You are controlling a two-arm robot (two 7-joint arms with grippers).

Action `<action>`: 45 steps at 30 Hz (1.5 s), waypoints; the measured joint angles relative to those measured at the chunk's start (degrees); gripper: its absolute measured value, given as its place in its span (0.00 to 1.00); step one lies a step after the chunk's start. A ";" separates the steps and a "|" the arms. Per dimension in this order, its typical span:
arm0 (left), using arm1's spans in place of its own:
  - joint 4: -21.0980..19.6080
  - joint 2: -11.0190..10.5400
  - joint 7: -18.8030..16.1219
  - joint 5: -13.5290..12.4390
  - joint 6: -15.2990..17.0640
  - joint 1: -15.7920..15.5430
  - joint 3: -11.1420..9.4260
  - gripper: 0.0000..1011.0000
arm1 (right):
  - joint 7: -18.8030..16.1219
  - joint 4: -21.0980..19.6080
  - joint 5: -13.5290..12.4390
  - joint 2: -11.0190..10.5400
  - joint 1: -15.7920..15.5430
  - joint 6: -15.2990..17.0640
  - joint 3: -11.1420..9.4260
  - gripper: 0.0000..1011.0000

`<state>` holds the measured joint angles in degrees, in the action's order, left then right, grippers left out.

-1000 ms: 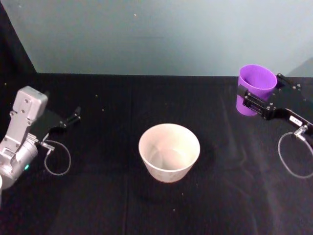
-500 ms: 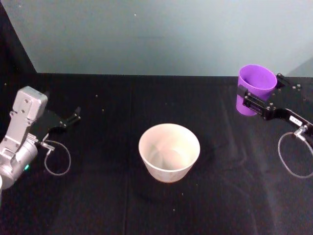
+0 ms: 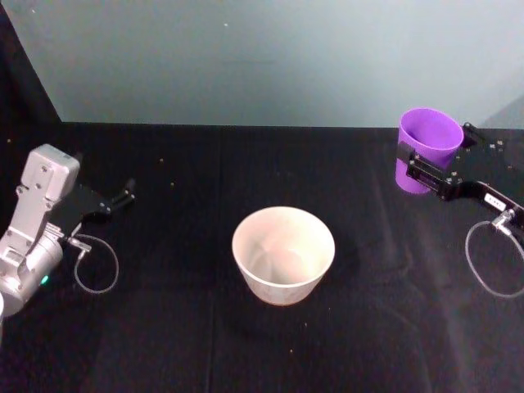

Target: Pick up the cup and pour the mung beans from the cup into the bowl.

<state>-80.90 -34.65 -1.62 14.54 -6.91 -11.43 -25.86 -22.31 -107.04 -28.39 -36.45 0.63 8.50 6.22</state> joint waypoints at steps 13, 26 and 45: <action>0.00 0.00 0.00 0.00 0.00 0.00 0.00 1.00 | 0.00 0.00 0.00 0.00 0.00 0.00 0.00 0.72; 0.00 0.00 0.00 0.00 0.00 0.00 0.00 1.00 | 0.01 0.00 0.00 0.00 0.00 0.00 0.00 0.72; 0.00 0.00 0.00 0.00 0.00 0.00 0.00 1.00 | 0.00 0.00 0.00 0.00 -0.01 0.00 0.00 0.72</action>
<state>-80.90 -34.65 -1.62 14.55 -6.91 -11.43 -25.86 -22.30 -107.04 -28.39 -36.45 0.62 8.50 6.22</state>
